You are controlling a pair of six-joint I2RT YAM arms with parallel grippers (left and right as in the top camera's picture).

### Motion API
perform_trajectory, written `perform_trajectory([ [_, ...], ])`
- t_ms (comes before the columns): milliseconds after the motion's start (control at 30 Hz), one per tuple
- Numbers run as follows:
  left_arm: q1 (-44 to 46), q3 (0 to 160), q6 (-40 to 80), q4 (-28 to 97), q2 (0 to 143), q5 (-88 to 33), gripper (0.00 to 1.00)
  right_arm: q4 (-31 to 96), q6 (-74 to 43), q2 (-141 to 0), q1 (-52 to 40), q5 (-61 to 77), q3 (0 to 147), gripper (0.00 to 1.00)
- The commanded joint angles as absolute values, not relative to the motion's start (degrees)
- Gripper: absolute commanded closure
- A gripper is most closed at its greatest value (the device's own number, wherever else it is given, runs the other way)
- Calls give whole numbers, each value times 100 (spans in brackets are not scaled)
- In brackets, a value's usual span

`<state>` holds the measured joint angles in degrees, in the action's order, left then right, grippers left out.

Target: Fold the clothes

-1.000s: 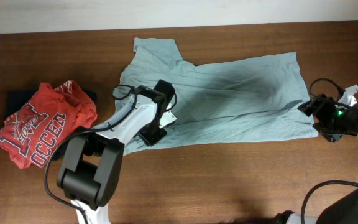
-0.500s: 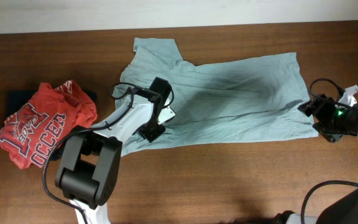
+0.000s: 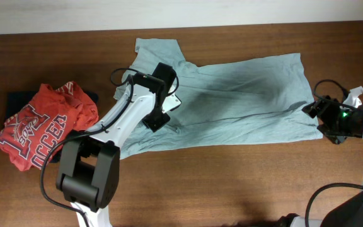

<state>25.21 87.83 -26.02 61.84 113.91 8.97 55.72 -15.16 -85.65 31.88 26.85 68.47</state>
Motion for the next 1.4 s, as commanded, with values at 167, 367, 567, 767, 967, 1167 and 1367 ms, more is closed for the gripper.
perform_trajectory([
  [167, 2506, 8842, -3015, 5518, 11356, 766, 95, 5581, -1483, -8484, 3151, 2613, 6945, 21],
  [367, 2506, 8842, -3140, 5072, 11356, 701, 83, 5638, -1483, -8484, 3151, 2613, 6945, 21],
  [567, 2506, 8847, -2611, 5087, 11347, 1503, 23, 5671, -1481, -8484, 3151, 2613, 6945, 21],
  [767, 2534, 8910, -2058, 5815, 11279, 722, 34, 5662, -1481, -8484, 3151, 2613, 6945, 21],
  [967, 2534, 8532, -1903, 5826, 11281, -305, 95, 5664, -1481, -8484, 3151, 2613, 6945, 21],
  [1167, 2534, 7627, -1892, 4943, 11290, -301, 99, 5655, -1481, -8484, 3151, 2611, 6945, 21],
  [1367, 2534, 7395, -1887, 4136, 11290, 331, 99, 5640, -1481, -8484, 3151, 2611, 6945, 21],
])
